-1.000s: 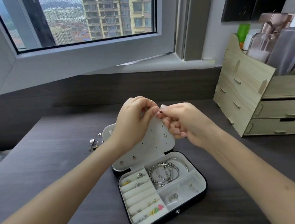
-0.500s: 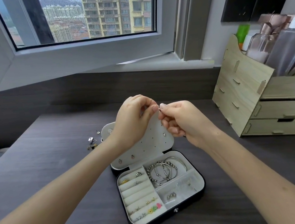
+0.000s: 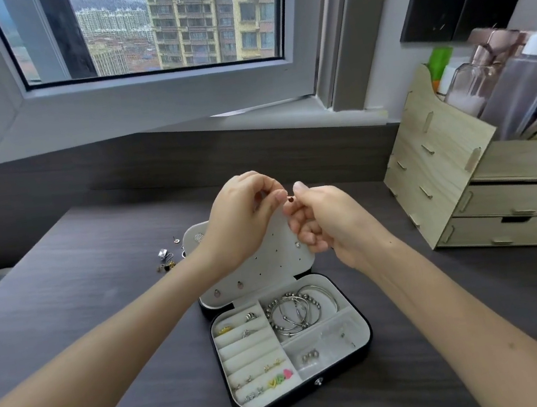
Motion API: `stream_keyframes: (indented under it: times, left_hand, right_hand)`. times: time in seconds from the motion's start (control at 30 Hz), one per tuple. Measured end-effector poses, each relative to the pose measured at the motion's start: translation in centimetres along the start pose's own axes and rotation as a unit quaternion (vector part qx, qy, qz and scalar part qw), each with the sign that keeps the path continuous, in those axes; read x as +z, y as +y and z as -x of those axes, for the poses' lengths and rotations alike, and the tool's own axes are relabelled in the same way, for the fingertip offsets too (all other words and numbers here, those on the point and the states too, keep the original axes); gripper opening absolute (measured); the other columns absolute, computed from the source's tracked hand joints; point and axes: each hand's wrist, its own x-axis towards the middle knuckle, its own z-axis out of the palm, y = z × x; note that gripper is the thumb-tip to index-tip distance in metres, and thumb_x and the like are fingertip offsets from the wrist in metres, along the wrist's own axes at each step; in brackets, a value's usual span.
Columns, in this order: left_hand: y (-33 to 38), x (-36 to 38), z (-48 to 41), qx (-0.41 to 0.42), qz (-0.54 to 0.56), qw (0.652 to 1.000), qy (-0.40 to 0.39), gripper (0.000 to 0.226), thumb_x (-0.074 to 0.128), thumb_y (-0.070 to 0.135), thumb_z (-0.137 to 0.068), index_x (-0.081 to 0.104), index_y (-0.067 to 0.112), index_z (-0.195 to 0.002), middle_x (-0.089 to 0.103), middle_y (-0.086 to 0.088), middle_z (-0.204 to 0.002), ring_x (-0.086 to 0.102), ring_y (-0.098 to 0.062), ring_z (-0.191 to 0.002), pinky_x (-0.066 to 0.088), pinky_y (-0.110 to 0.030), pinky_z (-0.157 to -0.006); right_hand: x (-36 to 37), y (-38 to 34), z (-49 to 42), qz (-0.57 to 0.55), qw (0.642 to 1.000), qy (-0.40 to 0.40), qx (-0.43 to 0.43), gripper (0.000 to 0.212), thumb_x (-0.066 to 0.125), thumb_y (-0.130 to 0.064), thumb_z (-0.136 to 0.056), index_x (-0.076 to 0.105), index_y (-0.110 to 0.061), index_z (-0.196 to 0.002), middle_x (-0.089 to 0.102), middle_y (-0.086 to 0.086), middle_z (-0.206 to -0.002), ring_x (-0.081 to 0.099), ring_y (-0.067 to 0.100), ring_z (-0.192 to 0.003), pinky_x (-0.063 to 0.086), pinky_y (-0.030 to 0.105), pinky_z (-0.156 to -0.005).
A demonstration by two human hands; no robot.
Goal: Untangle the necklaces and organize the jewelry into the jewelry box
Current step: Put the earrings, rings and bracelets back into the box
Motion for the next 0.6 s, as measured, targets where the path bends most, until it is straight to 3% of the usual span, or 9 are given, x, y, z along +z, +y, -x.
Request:
stream_keyframes:
  times: [0.17, 0.23, 0.33, 0.47, 0.6]
  left_hand:
    - [0.1, -0.2, 0.0, -0.032, 0.03, 0.999, 0.0, 0.011, 0.064, 0.018, -0.088, 0.067, 0.014, -0.079, 0.057, 0.012, -0.075, 0.051, -0.008, -0.07, 0.036, -0.012, -0.063]
    - [0.3, -0.3, 0.0, -0.069, 0.059, 0.996, -0.006, 0.01, 0.066, 0.021, -0.086, 0.068, 0.018, -0.077, 0.057, 0.012, -0.069, 0.047, -0.002, -0.058, 0.039, -0.014, -0.055]
    - [0.5, -0.6, -0.2, -0.095, 0.087, 0.991, -0.038, 0.014, 0.067, 0.027, -0.086, 0.071, 0.015, -0.079, 0.059, 0.002, -0.063, 0.042, -0.006, -0.052, 0.042, -0.026, -0.051]
    - [1.0, -1.1, -0.5, -0.121, 0.129, 0.979, -0.1, 0.021, 0.065, 0.032, -0.087, 0.072, 0.014, -0.08, 0.045, 0.01, -0.048, 0.035, -0.008, -0.046, 0.037, -0.025, -0.046]
    - [1.5, -1.7, -1.0, -0.159, 0.139, 0.964, -0.162, 0.027, 0.06, 0.034, -0.09, 0.07, 0.019, -0.07, 0.059, 0.017, -0.057, 0.044, -0.01, -0.059, 0.038, -0.022, -0.047]
  right_hand:
    - [0.0, 0.4, 0.1, 0.004, 0.998, 0.012, -0.057, 0.029, 0.04, -0.018, -0.1, 0.052, -0.009, -0.075, 0.048, 0.001, -0.06, 0.037, 0.008, -0.043, 0.028, 0.016, -0.037]
    - [-0.2, 0.7, 0.3, 0.01, 0.994, 0.041, -0.102, 0.024, 0.046, -0.014, -0.098, 0.055, -0.005, -0.078, 0.052, 0.001, -0.062, 0.041, 0.008, -0.046, 0.034, 0.016, -0.041]
    - [-0.5, 1.3, 0.7, 0.076, 0.975, 0.092, -0.186, 0.016, 0.053, -0.011, -0.094, 0.058, -0.001, -0.083, 0.059, 0.003, -0.066, 0.05, 0.008, -0.052, 0.042, 0.019, -0.048]
    - [-1.1, 2.7, 0.6, 0.228, 0.901, 0.155, -0.334, 0.011, 0.058, -0.01, -0.091, 0.06, -0.005, -0.082, 0.062, 0.001, -0.071, 0.055, 0.01, -0.063, 0.046, 0.022, -0.058]
    - [-1.7, 3.8, 0.0, 0.361, 0.771, 0.189, -0.489, 0.016, 0.05, -0.013, -0.092, 0.058, -0.002, -0.085, 0.059, 0.006, -0.075, 0.053, 0.015, -0.063, 0.042, 0.026, -0.055]
